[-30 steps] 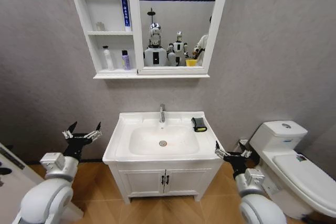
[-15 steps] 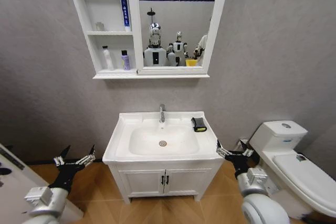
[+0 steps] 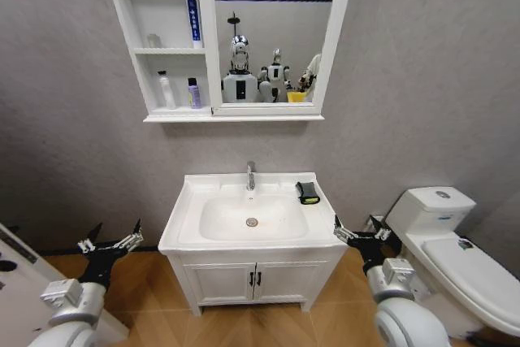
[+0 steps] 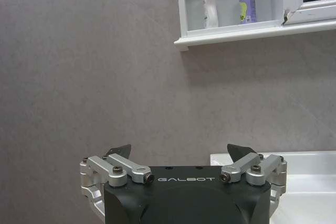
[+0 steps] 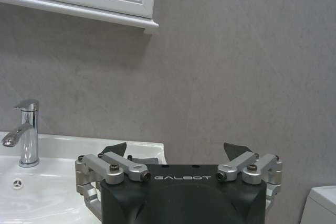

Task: Move facial cleanser and shampoo from washbasin to cabinet, then wipe washbasin with towel.

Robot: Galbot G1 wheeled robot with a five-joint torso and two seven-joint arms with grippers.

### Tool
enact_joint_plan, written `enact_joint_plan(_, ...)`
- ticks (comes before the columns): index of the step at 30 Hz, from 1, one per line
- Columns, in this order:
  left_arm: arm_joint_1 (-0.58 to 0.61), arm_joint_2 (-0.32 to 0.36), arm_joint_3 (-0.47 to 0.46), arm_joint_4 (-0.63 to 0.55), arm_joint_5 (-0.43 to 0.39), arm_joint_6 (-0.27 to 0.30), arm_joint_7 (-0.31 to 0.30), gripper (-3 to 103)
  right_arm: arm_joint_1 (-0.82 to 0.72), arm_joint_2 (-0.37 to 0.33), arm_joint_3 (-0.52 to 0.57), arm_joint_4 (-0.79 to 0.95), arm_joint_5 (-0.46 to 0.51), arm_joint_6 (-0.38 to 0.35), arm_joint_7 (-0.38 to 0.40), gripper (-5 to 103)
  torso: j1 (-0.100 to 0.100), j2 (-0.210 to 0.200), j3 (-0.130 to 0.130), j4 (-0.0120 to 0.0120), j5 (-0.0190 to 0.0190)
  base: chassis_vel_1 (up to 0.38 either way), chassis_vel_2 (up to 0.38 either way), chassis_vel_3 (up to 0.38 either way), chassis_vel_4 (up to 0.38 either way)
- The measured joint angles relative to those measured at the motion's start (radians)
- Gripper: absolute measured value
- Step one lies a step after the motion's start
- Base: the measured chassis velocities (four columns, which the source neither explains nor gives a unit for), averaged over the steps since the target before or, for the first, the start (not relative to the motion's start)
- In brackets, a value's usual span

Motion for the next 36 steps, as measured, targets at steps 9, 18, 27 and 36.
enact_joint_plan(9, -0.001, 0.002, 0.002, -0.001, -0.002, 0.001, -0.001, 100, -0.009, 0.020, 0.003, 0.022, -0.013, -0.005, -0.002, 100, 0.000, 0.000, 0.000, 0.0000, 0.0000, 0.000, 0.000, 0.000, 0.000)
enact_joint_plan(18, -0.001, 0.002, 0.002, -0.001, -0.003, 0.001, -0.002, 100, -0.022, 0.037, -0.004, 0.035, -0.031, -0.009, -0.003, 100, -0.001, 0.000, 0.000, 0.0000, 0.0001, -0.031, 0.026, 0.027, -0.039)
enact_joint_plan(27, -0.001, 0.003, 0.003, -0.001, -0.003, 0.002, -0.002, 100, -0.034, 0.037, -0.002, 0.046, -0.037, -0.020, -0.004, 100, 0.000, 0.000, 0.000, -0.0002, -0.0002, -0.136, 0.134, 0.139, -0.150)
enact_joint_plan(36, -0.001, 0.003, 0.003, -0.001, -0.003, 0.002, -0.002, 100, -0.043, 0.048, -0.010, 0.046, -0.039, -0.018, -0.004, 100, 0.000, 0.000, 0.000, -0.0001, -0.0001, -0.080, 0.080, 0.076, -0.076)
